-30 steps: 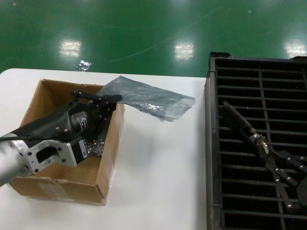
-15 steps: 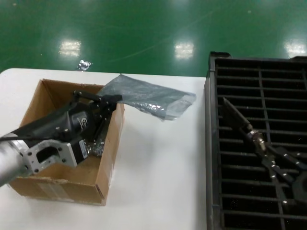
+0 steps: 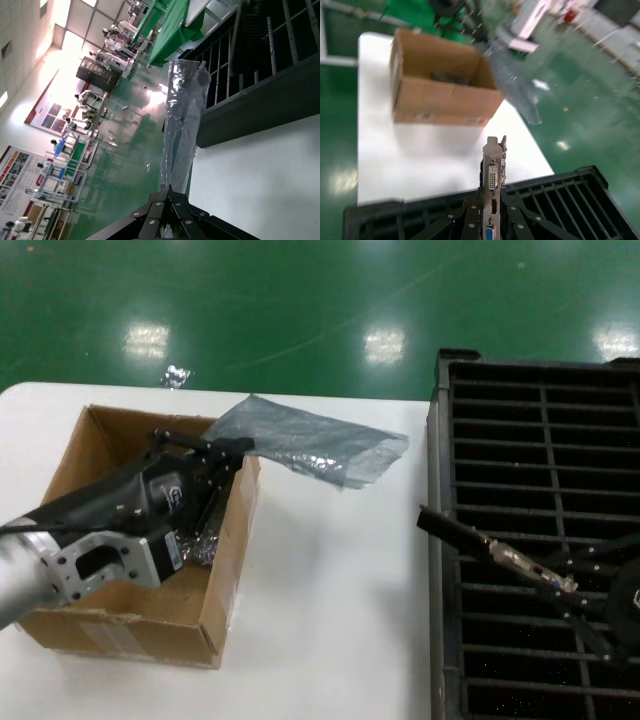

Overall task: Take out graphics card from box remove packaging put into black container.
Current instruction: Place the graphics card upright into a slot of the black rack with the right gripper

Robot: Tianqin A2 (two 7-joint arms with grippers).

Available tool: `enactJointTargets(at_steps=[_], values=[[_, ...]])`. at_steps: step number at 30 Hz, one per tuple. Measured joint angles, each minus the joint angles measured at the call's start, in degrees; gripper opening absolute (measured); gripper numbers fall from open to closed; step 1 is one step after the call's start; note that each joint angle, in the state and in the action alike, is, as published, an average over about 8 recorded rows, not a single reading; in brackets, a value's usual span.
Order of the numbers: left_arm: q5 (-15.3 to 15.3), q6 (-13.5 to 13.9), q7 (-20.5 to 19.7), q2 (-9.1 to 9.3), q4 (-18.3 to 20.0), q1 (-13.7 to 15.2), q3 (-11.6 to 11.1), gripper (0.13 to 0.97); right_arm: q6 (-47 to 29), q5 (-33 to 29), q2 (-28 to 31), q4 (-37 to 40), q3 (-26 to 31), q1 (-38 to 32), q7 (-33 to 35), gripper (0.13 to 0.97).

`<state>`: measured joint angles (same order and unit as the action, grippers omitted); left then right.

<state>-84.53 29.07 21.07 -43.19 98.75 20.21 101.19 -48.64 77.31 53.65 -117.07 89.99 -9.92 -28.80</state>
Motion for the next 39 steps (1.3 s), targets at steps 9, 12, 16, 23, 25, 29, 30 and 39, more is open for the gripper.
enactJointTargets(at_steps=[9, 12, 16, 23, 25, 29, 30, 39], values=[[0.0, 0.0, 0.0, 0.00, 0.0, 0.0, 0.0, 0.139, -12.6, 4.1, 5.7, 2.1, 5.2, -12.6, 5.4, 0.185], [0.0, 0.0, 0.0, 0.00, 0.0, 0.0, 0.0, 0.139, -14.6, 6.7, 7.4, 2.4, 4.8, -13.1, 8.6, 0.185], [0.0, 0.0, 0.0, 0.00, 0.0, 0.0, 0.0, 0.139, -16.3, 10.5, 9.7, 2.9, 2.8, -12.0, 13.1, 0.185], [0.0, 0.0, 0.0, 0.00, 0.0, 0.0, 0.0, 0.139, -16.8, 14.7, 12.1, 4.2, -0.9, -9.0, 17.7, 0.185], [0.0, 0.0, 0.0, 0.00, 0.0, 0.0, 0.0, 0.139, -16.7, 14.9, 12.2, 4.3, -1.2, -8.7, 17.8, 0.185], [0.0, 0.0, 0.0, 0.00, 0.0, 0.0, 0.0, 0.139, -16.7, 15.0, 12.2, 4.3, -1.3, -8.6, 17.9, 0.185], [0.0, 0.0, 0.0, 0.00, 0.0, 0.0, 0.0, 0.139, -16.7, 15.0, 12.2, 4.3, -1.3, -8.6, 17.9, 0.185], [0.0, 0.0, 0.0, 0.00, 0.0, 0.0, 0.0, 0.139, -21.9, 14.7, 11.8, 6.2, 3.5, -16.8, 17.8, 0.185]])
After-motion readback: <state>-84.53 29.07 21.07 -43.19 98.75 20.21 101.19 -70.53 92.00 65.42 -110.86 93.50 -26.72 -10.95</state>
